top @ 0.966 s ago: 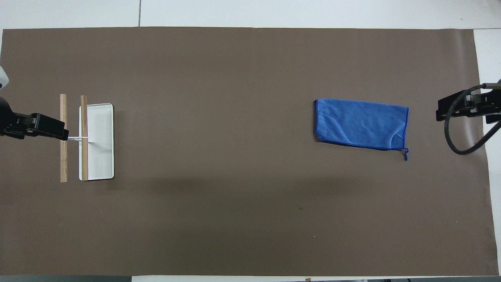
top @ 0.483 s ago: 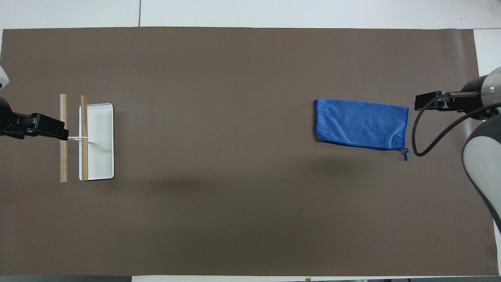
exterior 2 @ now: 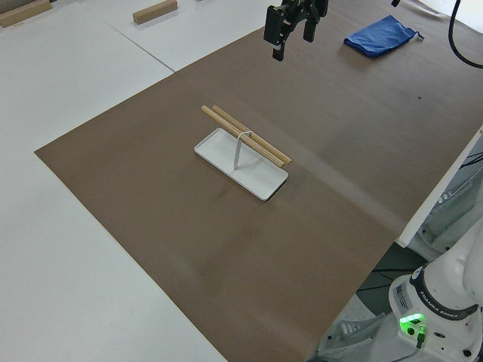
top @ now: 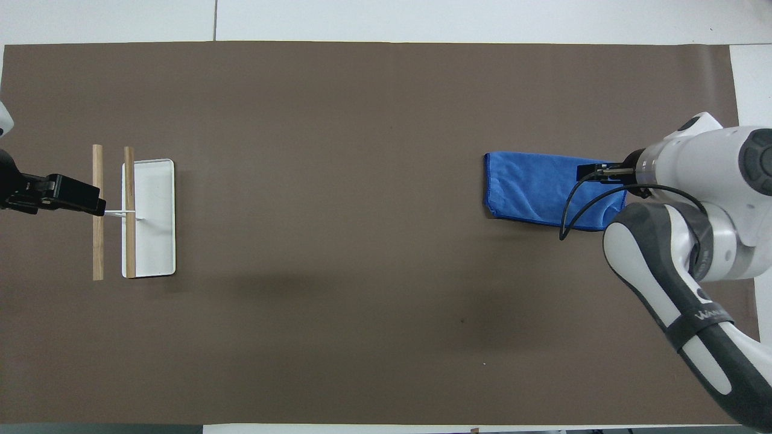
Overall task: Right arm passes towel to left arm to hang
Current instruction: 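Reach the right gripper to the near end of the blue towel, then close the right gripper on the blue towel's end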
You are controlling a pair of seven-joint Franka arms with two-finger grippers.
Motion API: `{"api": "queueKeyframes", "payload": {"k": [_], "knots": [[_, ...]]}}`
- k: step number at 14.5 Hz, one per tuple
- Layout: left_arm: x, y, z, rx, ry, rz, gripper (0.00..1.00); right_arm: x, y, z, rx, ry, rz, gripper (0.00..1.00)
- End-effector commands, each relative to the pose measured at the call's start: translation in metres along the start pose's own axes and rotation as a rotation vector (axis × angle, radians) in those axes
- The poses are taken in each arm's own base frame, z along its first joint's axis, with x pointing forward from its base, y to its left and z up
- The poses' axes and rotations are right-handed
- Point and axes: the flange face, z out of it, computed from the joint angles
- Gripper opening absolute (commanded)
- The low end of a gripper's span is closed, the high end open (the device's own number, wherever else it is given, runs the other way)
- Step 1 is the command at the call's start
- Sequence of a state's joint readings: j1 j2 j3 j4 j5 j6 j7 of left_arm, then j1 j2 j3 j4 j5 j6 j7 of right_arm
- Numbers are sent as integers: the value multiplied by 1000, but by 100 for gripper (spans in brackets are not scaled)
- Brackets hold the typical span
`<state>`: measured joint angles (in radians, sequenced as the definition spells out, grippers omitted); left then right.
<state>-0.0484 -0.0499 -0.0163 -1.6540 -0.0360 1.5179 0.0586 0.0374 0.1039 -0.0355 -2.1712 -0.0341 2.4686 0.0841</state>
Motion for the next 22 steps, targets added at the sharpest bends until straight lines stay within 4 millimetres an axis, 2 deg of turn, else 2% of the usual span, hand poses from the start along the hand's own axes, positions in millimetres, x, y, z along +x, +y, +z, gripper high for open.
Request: {"api": "queueKeyframes", "payload": {"k": [1, 4, 8, 9, 10, 11, 12, 14, 16, 17, 18, 20, 22], "knots": [[-3, 0, -4, -4, 2, -12, 100, -22, 14, 38, -2, -2, -6, 100], [-4, 0, -3, -3, -1, -11, 100, -27, 17, 62, -5, -42, -23, 100], [-4, 0, -2, -5, -7, -12, 100, -31, 24, 70, -7, -58, -49, 100], [-5, 0, -3, -3, -7, -12, 100, -33, 24, 78, -7, -73, -54, 98], [-4, 0, -2, -5, -7, -12, 100, -33, 25, 82, -7, -72, -62, 89], [-4, 0, -2, -3, -7, -12, 100, -33, 25, 83, -6, -60, -64, 75], [-5, 0, -3, -3, -6, -12, 100, -32, 25, 83, -6, -58, -64, 55], [-6, 0, -4, -5, -4, -12, 100, -33, 24, 83, -6, -64, -66, 0], [-6, 0, -1, -5, -9, -13, 100, -31, 22, 81, -5, -66, -59, 0], [-6, 0, -1, -5, -7, -13, 100, -30, 19, 74, -5, -78, -63, 0], [-6, 0, -1, -3, -7, -13, 100, -22, 16, 58, -5, -94, -65, 0], [-7, 0, -1, -5, -10, -13, 100, -6, 12, 17, 16, -135, -42, 0], [-7, 0, 0, -5, -12, -13, 100, 11, -2, -25, 48, -156, -34, 0]]}}
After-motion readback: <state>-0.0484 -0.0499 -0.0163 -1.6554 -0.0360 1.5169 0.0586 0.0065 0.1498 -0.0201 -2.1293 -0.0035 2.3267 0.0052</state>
